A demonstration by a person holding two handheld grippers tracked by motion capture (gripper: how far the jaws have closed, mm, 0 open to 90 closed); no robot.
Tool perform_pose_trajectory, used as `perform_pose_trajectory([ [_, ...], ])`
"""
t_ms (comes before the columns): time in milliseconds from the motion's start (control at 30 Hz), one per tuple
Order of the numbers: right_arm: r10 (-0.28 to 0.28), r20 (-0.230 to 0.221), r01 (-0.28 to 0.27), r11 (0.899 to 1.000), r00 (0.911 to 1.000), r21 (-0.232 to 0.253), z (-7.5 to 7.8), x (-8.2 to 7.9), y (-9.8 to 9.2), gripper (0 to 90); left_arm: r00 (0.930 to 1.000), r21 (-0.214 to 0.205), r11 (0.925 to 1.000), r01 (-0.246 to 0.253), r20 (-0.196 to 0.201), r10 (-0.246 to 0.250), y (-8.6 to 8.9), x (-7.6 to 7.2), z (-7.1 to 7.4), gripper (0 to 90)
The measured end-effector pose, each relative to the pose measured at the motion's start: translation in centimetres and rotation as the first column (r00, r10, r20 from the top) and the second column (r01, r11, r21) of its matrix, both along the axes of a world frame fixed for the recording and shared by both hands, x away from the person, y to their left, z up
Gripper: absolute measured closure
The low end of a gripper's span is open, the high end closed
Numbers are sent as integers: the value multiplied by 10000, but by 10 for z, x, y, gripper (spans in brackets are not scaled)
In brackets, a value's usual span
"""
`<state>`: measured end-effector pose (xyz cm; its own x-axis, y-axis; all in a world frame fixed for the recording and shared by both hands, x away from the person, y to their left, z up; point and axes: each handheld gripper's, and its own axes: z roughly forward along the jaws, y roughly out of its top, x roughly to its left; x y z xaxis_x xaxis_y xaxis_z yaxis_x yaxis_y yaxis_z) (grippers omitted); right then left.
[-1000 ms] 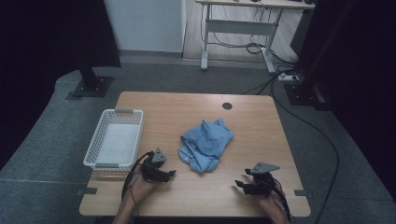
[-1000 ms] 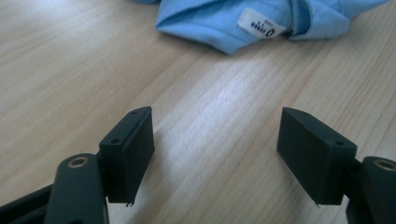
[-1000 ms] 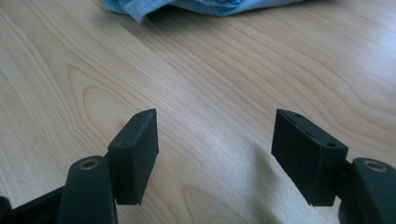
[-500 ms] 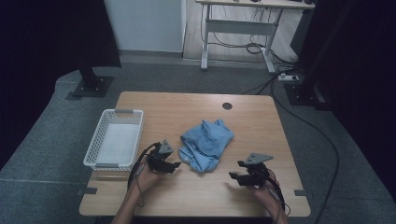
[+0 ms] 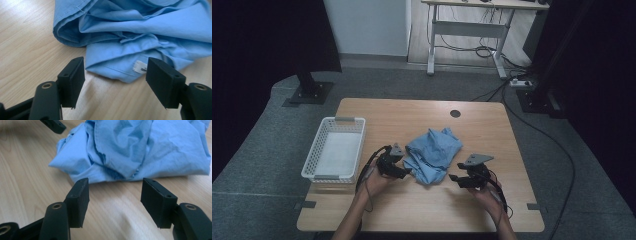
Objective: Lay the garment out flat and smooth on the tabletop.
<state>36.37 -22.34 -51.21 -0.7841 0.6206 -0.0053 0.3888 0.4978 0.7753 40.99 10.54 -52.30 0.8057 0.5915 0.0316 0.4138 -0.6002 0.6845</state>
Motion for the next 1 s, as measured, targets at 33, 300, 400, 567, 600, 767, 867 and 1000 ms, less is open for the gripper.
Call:
perform_pose_trajectory([
  [33, 22, 14, -22, 10000, 10000, -4, 0, 2, 2, 390, 10000, 4, 10000, -38, -8, 38, -1, 2, -1, 299],
  [300, 246, 94, -246, 9997, 9997, -46, -6, 22, 14, 385, 9993, -6, 9999, 168, -336, -168, -6, 15, -10, 253],
  [400, 287, 60, -286, 9995, 9996, -155, -9, 29, 17, 390, 9987, -84, 9996, 281, -416, -284, -8, 18, -12, 300],
  [567, 615, 53, -613, 9973, 9981, -395, -13, 35, 25, 534, 9972, -110, 9993, 362, -657, -368, -9, 20, -15, 433],
  [600, 708, 71, -704, 9965, 9975, -441, -13, 35, 26, 583, 9969, -172, 9993, 339, -709, -350, -9, 20, -15, 454],
  [767, 758, 118, -749, 9952, 9971, -631, -10, 37, 33, 823, 9973, -8, 9999, 115, -722, -115, -10, 22, -13, 632],
  [867, 437, 92, -427, 9953, 9990, -873, -7, 36, 35, 864, 9977, 134, 9999, -31, -673, 40, -12, 23, -13, 714],
  [1000, 115, 156, -100, 9958, 9998, -909, -4, 34, 29, 866, 9981, 282, 9995, -109, -596, 126, -14, 23, -12, 725],
])
